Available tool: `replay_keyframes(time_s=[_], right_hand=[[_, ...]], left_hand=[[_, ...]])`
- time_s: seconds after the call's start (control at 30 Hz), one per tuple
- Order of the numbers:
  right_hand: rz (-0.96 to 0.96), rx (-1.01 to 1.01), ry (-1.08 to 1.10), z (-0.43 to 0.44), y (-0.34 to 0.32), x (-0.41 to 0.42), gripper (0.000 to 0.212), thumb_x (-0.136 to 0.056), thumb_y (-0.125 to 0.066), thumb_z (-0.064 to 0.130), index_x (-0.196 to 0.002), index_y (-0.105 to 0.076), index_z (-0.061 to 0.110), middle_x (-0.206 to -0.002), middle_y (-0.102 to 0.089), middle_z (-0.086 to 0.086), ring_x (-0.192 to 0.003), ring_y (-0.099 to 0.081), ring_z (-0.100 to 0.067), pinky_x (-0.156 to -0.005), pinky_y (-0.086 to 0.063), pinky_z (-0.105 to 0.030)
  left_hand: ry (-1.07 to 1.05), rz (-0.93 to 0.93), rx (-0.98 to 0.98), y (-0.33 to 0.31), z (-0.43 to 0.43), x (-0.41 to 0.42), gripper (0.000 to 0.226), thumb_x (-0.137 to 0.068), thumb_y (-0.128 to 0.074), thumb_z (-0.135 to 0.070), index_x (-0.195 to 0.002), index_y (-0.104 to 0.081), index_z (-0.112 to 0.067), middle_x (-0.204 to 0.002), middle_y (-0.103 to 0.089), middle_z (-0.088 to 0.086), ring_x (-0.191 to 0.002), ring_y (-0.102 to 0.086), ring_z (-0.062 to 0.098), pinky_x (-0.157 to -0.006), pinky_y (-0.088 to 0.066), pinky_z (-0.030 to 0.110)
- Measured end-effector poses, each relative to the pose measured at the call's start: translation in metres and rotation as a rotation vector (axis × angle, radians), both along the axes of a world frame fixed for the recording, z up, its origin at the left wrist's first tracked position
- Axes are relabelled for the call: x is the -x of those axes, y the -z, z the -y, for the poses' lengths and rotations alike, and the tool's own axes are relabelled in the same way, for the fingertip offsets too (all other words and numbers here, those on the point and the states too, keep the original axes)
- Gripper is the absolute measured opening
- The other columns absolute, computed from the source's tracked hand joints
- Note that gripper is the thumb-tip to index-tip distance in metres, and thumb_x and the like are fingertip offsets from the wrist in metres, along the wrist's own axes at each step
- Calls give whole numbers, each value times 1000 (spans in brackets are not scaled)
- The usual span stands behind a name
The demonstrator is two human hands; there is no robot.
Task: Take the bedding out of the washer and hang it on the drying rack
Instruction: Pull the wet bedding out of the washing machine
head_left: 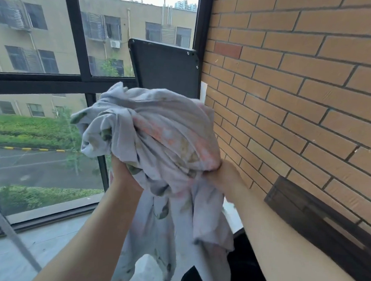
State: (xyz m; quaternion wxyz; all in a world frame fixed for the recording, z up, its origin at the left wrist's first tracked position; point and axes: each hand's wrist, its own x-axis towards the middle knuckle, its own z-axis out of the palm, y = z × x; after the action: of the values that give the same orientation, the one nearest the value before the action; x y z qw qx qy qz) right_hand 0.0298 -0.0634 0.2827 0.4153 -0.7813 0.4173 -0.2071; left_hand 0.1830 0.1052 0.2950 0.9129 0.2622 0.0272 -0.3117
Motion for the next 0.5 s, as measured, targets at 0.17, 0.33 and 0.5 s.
replay_keyframes(time_s=[0.17, 0.33, 0.5], right_hand=[[486, 323, 94, -9, -101, -26, 17, -87, -58, 8, -99, -67, 15, -86, -68, 6, -76, -60, -11, -58, -43, -22], [738, 258, -119, -33, -102, -46, 24, -86, -60, 2, -102, -59, 19, -96, -68, 4, -88, -64, -6, -77, -54, -25], [69, 106, -240, 5, -22, -41, 61, -77, -74, 34, -133, -49, 27, -118, -68, 2, -110, -66, -22, -87, -56, -37]], left_hand=[[141, 165, 226, 2, -9, -14, 57, -81, -63, -47, -132, -66, -23, -140, -61, 8, -127, -57, 36, -100, -50, 54], [211, 177, 243, 12, -17, -25, 76, -79, -68, -51, -149, -48, -26, -150, -51, 9, -137, -46, 39, -96, -52, 53], [102, 302, 266, 20, -31, -26, 65, -44, -96, -42, -104, -79, -23, -115, -71, 5, -106, -69, 28, -100, -50, 45]])
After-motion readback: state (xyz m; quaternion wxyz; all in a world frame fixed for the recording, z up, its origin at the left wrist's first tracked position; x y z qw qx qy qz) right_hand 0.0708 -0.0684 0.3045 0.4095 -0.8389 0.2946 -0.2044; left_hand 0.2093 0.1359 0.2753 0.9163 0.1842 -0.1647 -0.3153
